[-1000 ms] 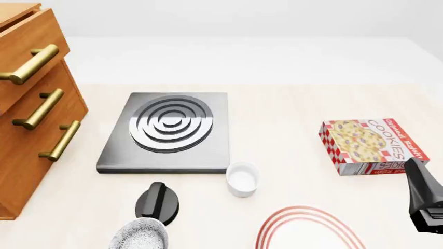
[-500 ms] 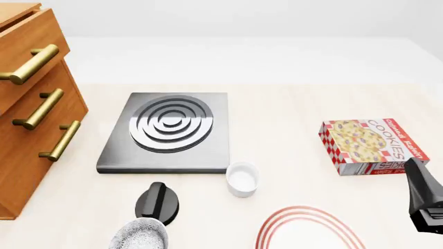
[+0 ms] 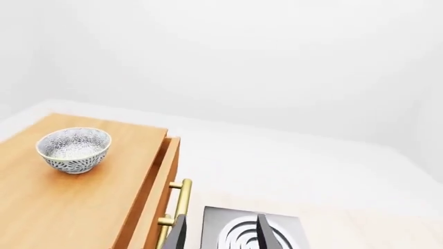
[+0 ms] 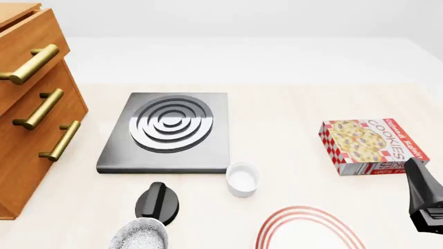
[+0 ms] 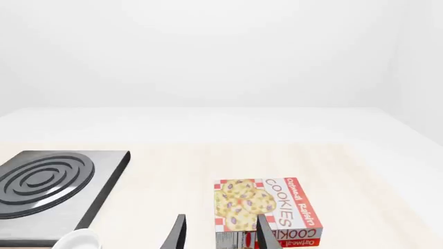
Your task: Pick the akita bowl on the wooden cabinet and place it on the plate.
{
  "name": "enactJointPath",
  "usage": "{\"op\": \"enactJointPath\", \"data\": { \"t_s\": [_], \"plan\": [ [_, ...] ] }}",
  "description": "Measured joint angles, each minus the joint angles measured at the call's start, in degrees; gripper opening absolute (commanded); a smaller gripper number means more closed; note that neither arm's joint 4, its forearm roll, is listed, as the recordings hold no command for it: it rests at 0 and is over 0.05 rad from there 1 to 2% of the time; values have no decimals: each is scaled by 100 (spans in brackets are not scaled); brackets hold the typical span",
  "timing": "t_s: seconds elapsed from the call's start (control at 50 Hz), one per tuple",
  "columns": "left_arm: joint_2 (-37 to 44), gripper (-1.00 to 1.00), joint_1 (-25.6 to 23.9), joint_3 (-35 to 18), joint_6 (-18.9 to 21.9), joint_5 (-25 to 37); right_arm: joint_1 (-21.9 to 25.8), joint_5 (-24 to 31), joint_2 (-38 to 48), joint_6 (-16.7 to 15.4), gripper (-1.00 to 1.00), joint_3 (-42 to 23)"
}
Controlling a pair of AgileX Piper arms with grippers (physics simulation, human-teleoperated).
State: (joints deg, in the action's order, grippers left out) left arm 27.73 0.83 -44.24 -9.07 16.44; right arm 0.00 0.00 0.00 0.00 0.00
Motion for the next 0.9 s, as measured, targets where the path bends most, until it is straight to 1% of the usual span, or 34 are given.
{"op": "enactJointPath", "data": {
  "t_s": [0.38,0.66,0.9],
  "plan": [
    [426,100,364,-781,-326,316,0,0,0,0,100,0],
    [759,100,863,-1291,-678,557,0,0,0,0,100,0],
    [1171,100,1276,-1621,-988,571,0,0,0,0,100,0]
  ]
}}
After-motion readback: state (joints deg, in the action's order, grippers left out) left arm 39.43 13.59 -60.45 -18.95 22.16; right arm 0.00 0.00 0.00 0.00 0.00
